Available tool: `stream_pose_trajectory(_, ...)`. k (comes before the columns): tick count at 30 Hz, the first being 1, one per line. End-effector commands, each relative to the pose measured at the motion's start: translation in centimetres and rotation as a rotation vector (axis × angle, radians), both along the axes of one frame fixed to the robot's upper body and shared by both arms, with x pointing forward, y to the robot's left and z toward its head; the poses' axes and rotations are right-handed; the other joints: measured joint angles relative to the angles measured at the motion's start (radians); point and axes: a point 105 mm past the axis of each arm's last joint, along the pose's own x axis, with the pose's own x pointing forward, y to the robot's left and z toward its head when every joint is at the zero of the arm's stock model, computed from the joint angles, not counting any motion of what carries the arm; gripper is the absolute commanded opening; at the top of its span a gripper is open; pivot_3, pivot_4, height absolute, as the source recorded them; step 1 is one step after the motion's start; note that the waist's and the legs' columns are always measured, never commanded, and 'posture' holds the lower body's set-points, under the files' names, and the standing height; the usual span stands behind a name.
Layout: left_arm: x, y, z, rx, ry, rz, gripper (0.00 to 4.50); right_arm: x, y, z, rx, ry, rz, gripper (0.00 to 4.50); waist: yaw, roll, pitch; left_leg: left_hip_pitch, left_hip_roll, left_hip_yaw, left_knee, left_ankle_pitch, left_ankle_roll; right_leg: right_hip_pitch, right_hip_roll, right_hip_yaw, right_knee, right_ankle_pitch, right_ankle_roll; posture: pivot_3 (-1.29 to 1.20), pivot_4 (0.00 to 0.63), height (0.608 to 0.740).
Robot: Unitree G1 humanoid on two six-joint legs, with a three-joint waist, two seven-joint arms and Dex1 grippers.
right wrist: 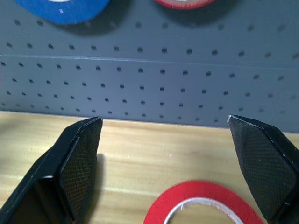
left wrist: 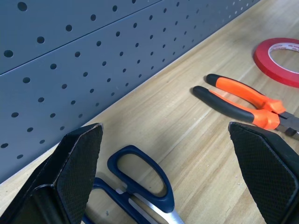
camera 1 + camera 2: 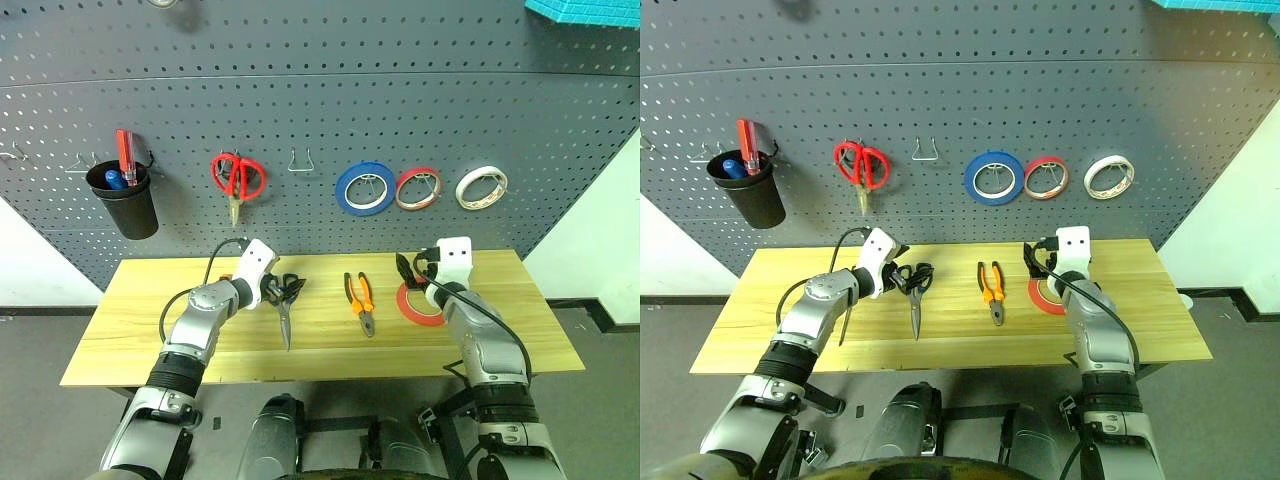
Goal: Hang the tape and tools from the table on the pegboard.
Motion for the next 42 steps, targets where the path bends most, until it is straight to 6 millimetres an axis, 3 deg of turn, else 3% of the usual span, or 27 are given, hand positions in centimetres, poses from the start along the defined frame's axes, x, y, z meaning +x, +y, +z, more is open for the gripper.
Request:
stream_pose_trajectory(1, 0.4, -0.4, 1.3, 0.003, -0.042, -0.020, 4.50, 0.5, -0.1, 0.5, -0.026, 0.012, -0.012, 4.48, 0.000, 0.000, 0.000, 0.000, 0.000, 0.000, 0.000, 0.000, 0.000, 0.000, 0.000, 0.000, 0.000, 0.000, 0.000, 0.35, 0.000, 0.629)
stream_pose_trajectory(8, -0.6, -1.2, 1.3, 0.064, -0.011, -0.120, 4.50, -0.2, -1.0, -2.0, -0.008, 0.192, -0.074, 4.48, 0.000, 0.000, 0.000, 0.000, 0.000, 0.000, 0.000, 0.000, 0.000, 0.000, 0.000, 0.000, 0.000, 0.000, 0.000, 0.35, 0.000, 0.629)
stream_pose_trajectory(16, -3.5, -3.3, 2.2, 0.131, 0.057, -0.366, 4.50, -0.7, -0.9, -2.7, -0.045, 0.297, -0.040, 4.48, -0.001, 0.000, 0.000, -0.001, 0.000, -0.001, 0.000, 0.000, 0.000, 0.000, 0.000, 0.000, 0.000, 0.000, 0.000, 0.33, 0.000, 0.629)
stream_pose_trajectory(22, -3.2, -3.4, 2.2, 0.152, 0.034, -0.376, 4.50, -0.5, -1.2, -2.7, -0.108, 0.327, -0.016, 4.48, -0.004, 0.000, 0.000, -0.001, -0.001, -0.001, 0.000, 0.000, 0.000, 0.000, 0.000, 0.000, 0.000, 0.000, 0.000, 0.31, 0.000, 0.629)
stream_pose_trajectory(27, -2.1, -3.6, 2.4, 0.134, -0.025, -0.305, 4.50, -0.4, -1.1, -3.9, -0.136, 0.364, 0.002, 4.48, -0.004, 0.000, 0.000, -0.001, -0.001, -0.001, 0.000, 0.000, 0.000, 0.000, 0.000, 0.000, 0.000, 0.000, 0.000, 0.32, 0.000, 0.629)
stream_pose_trajectory(33, -3.5, -4.0, 2.3, 0.112, -0.021, -0.313, 4.50, 0.0, -0.2, -5.2, -0.156, 0.387, 0.029, 4.48, -0.004, 0.000, 0.000, -0.001, -0.001, -0.001, 0.000, 0.000, 0.000, -0.001, 0.000, 0.000, 0.001, 0.000, 0.000, 0.35, 0.018, 0.629)
stream_pose_trajectory(42, -5.4, -3.5, 1.8, 0.112, 0.010, -0.283, 4.50, -0.3, -0.6, -7.1, -0.174, 0.451, 0.040, 4.48, 0.000, 0.001, 0.002, -0.001, -0.001, -0.001, 0.000, 0.000, 0.000, -0.001, 0.000, -0.001, 0.001, 0.000, -0.001, 0.36, 0.068, 0.629)
